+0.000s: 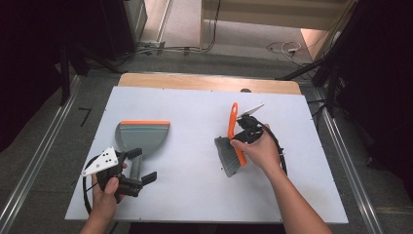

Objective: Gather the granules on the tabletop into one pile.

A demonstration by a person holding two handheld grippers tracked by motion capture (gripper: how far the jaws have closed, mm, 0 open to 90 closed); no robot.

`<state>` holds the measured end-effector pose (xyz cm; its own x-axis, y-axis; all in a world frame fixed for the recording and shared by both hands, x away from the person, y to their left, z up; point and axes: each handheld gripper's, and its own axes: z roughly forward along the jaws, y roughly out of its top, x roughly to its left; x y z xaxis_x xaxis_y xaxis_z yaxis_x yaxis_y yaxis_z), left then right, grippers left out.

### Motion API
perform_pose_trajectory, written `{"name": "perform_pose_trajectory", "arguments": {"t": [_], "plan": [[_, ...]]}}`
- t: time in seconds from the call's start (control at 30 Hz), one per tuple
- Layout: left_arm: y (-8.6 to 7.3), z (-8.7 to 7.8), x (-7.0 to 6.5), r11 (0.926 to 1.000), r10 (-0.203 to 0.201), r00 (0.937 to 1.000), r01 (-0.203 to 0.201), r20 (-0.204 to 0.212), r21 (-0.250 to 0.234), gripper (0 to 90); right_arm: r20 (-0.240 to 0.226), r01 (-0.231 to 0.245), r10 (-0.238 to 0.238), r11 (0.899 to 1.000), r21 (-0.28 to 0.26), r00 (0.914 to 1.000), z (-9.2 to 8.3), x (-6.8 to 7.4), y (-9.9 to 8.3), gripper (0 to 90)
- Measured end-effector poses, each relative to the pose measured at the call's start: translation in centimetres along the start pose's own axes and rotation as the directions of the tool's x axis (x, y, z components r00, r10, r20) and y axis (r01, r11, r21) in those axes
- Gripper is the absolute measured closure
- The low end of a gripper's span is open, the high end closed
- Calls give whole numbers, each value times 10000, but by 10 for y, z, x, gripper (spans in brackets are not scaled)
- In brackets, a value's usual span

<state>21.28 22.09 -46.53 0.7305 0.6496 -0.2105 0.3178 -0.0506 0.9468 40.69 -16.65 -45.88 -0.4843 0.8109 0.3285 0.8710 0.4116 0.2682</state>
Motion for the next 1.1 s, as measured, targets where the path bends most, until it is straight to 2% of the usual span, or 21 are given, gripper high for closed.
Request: {"name": "perform_pose_trajectory", "arguments": {"t": [0.07,0.17,0.23,0.3,0.33,0.4,0.47,0.57,0.67,0.7,0.77,0.83,0.9,0.93,0.97,1.0,1.03,1.07,1.1], "plan": [[0,0,0,10000,0,10000,0,1,-3,2,-176,-62,60,9999,-132,9998,-1,0,0,669],[0,1,0,10000,-5,10000,5,6,25,2,-750,-229,198,9989,-407,9970,-4,-1,-1,673],[0,1,1,10000,11,10000,-11,-2,42,2,-1002,-117,65,9986,-508,9949,-6,0,-2,675],[0,2,1,10000,1,10000,-1,4,53,2,-1452,69,-163,9979,-649,9893,-9,1,-2,678],[0,2,1,10000,0,10000,0,25,34,2,-1467,171,-273,9974,-697,9888,-12,4,-2,678],[0,3,1,10000,-9,10000,9,19,60,2,-1659,518,-641,9956,-779,9841,-16,8,-2,679],[0,4,1,10000,23,10000,-24,30,86,2,-1539,736,-855,9940,-814,9844,-22,13,-1,679],[0,4,0,10000,18,10000,-18,31,80,2,-1583,1377,-1488,9873,-794,9761,-35,20,-1,680],[0,3,1,10000,-17,10000,16,31,50,2,-1120,2421,-2477,9683,-617,9623,-49,30,-2,680],[0,3,1,10000,-12,10000,11,34,48,2,-875,2878,-2911,9564,-490,9527,-53,34,-3,680],[0,3,1,10000,-13,10000,13,38,45,2,-429,3927,-3929,9196,-131,9186,-59,44,-7,680],[0,3,1,10000,-2,10000,2,34,70,2,-237,4954,-4949,8676,428,8687,-60,54,-13,680],[0,3,1,10000,-4,10000,3,33,63,2,-224,5805,-5811,8092,912,8135,-57,62,-21,680],[0,3,0,10000,-9,10000,9,35,56,2,-258,6118,-6135,7820,1191,7893,-54,65,-25,680],[0,3,0,10000,-12,10000,12,33,51,2,-286,6331,-6361,7612,1403,7711,-51,67,-28,680],[0,3,0,10000,-10,10000,10,29,59,2,-422,6670,-6704,7268,1637,7408,-47,70,-32,679],[0,4,0,10000,-19,10000,19,31,51,2,-597,6900,-6927,7001,1835,7187,-42,72,-36,679],[0,4,0,10000,-11,10000,11,30,54,2,-816,7033,-7033,6833,1962,7062,-37,73,-40,679],[0,4,0,10000,-10,10000,9,35,68,2,-1061,7115,-7080,6696,2130,6982,-32,74,-43,679]]}}
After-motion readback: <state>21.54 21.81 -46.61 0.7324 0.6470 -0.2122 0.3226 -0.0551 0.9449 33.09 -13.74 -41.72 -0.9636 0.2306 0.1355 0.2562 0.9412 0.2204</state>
